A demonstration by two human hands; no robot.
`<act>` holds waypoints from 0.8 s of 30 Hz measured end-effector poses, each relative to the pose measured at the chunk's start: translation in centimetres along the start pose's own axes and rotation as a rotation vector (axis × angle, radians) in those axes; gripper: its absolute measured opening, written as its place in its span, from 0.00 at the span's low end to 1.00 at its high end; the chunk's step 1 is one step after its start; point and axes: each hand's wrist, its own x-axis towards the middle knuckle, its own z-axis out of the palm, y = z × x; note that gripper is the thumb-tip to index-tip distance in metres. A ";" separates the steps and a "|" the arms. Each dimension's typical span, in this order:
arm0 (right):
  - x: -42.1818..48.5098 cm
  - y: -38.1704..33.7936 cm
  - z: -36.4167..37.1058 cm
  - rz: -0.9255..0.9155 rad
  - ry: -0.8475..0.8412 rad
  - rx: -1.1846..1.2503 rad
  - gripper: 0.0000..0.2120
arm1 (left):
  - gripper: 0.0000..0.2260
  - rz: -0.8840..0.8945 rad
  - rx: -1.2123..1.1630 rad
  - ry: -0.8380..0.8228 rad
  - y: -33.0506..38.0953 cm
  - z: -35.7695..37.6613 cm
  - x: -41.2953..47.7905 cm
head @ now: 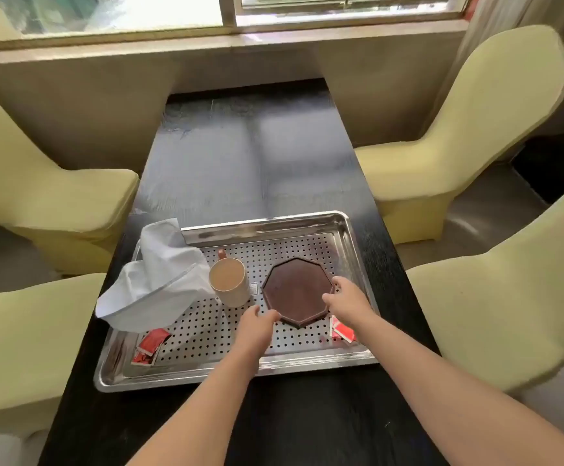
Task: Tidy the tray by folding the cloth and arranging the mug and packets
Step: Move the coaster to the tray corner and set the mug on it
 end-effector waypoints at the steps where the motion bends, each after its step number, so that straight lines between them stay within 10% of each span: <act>1: 0.5 0.0 0.0 0.003 0.004 -0.021 0.25 | 0.31 -0.024 -0.034 -0.001 0.0 0.3 0.7; 24: 8.5 1.7 1.8 0.148 0.108 -0.047 0.25 | 0.08 -0.248 -0.237 0.024 1.8 4.2 9.8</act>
